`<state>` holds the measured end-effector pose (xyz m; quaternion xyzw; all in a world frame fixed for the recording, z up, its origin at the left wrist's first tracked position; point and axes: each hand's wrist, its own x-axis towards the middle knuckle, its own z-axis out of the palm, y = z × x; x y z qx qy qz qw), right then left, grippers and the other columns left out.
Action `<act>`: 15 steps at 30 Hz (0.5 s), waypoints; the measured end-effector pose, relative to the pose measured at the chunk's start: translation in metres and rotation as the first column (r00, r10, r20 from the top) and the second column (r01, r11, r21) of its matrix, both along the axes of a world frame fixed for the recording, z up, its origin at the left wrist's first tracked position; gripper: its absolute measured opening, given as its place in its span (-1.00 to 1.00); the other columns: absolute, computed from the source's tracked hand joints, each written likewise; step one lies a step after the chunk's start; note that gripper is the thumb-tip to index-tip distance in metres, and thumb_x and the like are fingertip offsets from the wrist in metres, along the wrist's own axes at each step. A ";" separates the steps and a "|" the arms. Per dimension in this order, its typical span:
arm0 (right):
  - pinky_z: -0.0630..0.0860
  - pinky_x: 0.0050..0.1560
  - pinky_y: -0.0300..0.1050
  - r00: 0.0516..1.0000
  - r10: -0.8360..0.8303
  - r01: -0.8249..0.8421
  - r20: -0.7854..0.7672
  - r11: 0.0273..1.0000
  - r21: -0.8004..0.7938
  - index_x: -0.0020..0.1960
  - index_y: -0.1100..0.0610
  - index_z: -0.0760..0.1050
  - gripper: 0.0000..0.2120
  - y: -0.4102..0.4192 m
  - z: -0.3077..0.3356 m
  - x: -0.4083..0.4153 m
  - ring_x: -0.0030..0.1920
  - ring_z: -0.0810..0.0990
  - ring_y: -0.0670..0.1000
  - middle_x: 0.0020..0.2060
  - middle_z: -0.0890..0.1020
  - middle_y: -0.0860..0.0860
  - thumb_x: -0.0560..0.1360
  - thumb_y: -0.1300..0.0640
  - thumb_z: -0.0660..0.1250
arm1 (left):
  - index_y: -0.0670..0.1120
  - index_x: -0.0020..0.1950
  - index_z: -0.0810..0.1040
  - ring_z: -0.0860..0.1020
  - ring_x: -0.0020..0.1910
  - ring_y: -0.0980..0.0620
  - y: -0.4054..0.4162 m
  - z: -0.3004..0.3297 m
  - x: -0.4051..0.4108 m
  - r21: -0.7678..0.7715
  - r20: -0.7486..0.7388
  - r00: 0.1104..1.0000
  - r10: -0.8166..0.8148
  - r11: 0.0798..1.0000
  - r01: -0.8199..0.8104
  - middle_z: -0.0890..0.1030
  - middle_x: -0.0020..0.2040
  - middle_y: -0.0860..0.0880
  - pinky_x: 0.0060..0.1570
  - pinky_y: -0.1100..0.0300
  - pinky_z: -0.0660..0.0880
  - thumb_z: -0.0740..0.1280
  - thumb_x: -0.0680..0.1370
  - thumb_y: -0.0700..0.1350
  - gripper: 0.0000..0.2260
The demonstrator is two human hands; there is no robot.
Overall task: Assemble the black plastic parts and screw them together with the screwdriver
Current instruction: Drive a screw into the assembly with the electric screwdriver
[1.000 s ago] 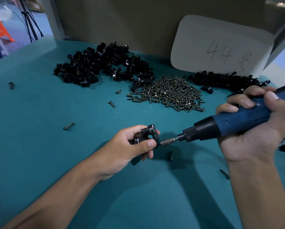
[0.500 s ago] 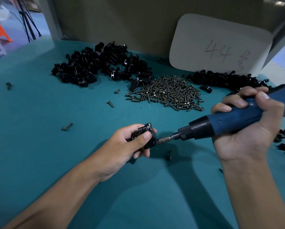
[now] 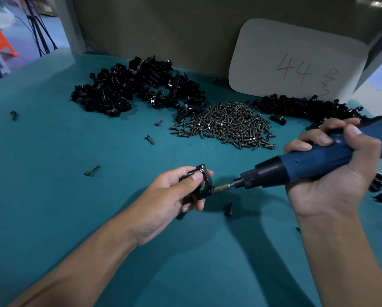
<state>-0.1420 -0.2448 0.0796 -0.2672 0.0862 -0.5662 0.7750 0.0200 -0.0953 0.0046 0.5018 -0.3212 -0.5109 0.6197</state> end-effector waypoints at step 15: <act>0.41 -0.27 -0.29 0.990 0.138 -0.136 0.033 0.989 -0.057 -0.07 -0.05 0.48 -0.82 0.001 0.004 -0.004 -0.31 0.44 -0.18 -0.19 0.56 -0.13 0.59 0.10 0.12 | -0.20 0.11 0.67 0.53 -0.30 0.05 0.001 0.002 -0.003 -0.003 -0.264 0.960 -0.090 0.996 0.093 0.57 -0.19 0.02 -0.29 0.32 0.51 0.36 0.56 -0.05 -0.74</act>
